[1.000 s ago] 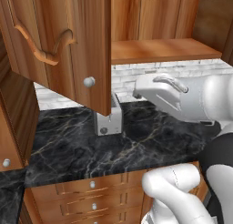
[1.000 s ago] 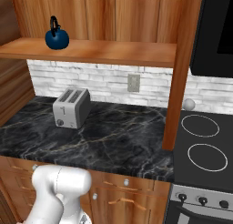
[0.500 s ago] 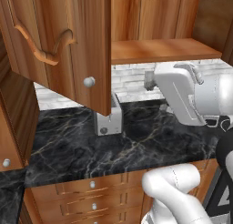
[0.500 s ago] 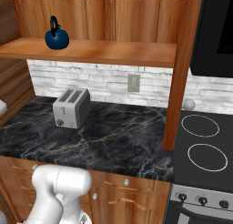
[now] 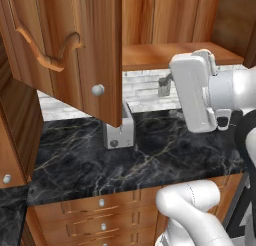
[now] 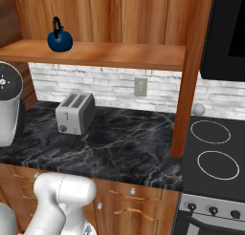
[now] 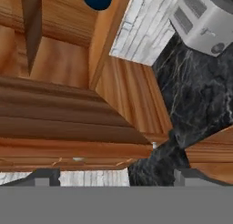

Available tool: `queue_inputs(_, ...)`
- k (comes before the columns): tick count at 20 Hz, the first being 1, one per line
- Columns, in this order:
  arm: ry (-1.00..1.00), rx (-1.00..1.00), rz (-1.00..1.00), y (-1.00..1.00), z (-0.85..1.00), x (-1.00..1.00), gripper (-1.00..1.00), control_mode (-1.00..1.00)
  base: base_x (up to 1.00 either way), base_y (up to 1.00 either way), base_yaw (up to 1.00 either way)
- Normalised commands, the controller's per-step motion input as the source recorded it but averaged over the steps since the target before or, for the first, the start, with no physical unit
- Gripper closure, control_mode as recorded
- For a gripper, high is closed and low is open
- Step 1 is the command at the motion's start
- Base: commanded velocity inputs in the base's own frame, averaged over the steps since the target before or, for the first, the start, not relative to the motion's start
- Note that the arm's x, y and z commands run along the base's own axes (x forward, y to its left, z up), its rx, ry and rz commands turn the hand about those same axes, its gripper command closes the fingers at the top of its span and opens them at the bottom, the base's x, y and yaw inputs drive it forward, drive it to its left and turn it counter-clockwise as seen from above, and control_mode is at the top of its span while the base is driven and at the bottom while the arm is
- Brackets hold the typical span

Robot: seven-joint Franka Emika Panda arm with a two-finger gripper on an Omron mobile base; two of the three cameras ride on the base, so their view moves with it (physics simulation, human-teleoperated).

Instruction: Open the cabinet, pick the kettle from the cabinet, and place it in the sink.

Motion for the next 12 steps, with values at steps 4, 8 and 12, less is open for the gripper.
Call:
queue_inputs(4, 0.17, 0.11, 0.04, 0.18, 0.0, 0.41, -1.0, -1.0, 0.0, 0.0, 0.0)
queue_inputs(8, 0.07, 0.1, 0.08, 0.34, -0.01, 0.39, -1.0, -1.0, 0.0, 0.0, 0.0)
queue_inputs(12, 0.0, 0.1, 0.1, 0.38, -0.01, 0.32, -1.0, -1.0, 0.0, 0.0, 0.0)
